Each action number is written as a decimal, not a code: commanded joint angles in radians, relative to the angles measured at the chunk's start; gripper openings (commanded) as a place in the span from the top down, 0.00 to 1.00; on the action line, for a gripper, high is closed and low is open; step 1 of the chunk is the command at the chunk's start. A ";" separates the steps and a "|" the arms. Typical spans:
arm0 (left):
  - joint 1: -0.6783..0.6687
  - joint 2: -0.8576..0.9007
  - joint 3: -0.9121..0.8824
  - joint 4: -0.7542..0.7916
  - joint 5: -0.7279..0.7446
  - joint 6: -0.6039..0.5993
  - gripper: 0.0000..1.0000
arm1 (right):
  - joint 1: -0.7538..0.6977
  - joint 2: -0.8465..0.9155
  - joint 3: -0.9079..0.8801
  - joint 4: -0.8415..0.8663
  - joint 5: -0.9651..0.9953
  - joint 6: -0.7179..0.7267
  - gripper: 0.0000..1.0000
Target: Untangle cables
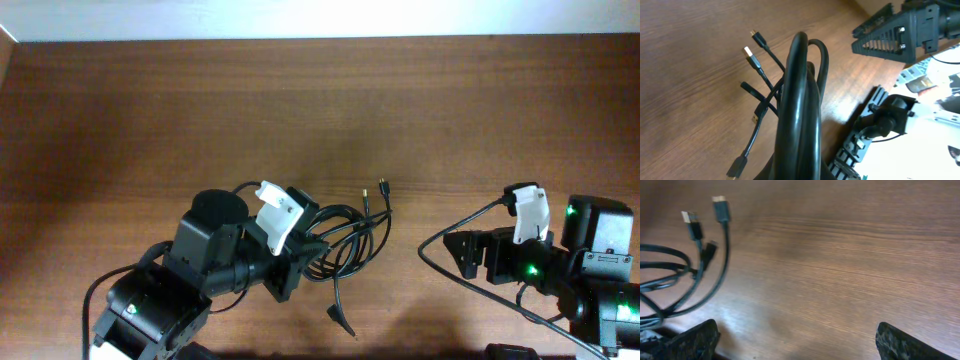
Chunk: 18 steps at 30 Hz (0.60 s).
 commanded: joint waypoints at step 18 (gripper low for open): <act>-0.006 0.126 0.024 0.329 0.442 -0.182 1.00 | -0.005 -0.158 0.001 0.139 -0.148 -0.003 0.03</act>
